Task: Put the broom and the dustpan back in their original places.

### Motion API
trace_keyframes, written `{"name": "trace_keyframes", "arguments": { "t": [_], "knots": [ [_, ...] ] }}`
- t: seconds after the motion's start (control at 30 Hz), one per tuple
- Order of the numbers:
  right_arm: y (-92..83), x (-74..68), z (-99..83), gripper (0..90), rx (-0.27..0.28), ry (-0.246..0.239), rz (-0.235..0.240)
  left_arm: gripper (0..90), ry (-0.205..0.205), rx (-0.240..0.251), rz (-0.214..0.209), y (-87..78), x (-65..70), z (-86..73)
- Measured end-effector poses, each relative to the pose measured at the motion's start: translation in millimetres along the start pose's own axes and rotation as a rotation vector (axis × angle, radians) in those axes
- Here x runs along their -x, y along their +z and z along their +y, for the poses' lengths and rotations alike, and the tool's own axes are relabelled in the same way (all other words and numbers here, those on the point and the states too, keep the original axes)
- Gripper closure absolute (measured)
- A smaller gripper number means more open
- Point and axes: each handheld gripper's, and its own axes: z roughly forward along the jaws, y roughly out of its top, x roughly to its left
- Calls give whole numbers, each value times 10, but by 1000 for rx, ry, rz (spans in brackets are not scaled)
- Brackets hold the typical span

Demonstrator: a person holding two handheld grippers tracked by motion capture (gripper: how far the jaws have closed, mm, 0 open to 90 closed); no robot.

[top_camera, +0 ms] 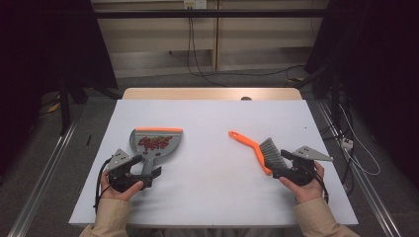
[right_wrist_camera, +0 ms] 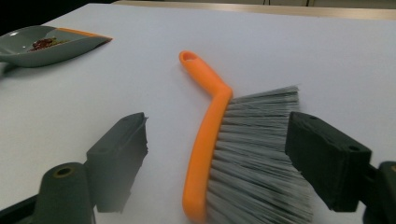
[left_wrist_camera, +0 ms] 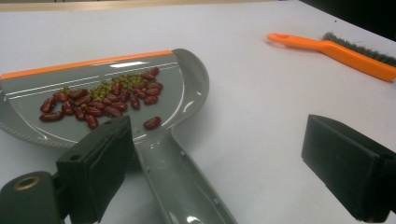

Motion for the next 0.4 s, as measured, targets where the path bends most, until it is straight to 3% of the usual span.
{"name": "trace_keyframes", "arguments": {
  "t": [0.4],
  "knots": [
    [-82, -32, -78, 166, -1, -37, 33, 86, 16, 1, -6, -10, 1, -6]
  ]
}}
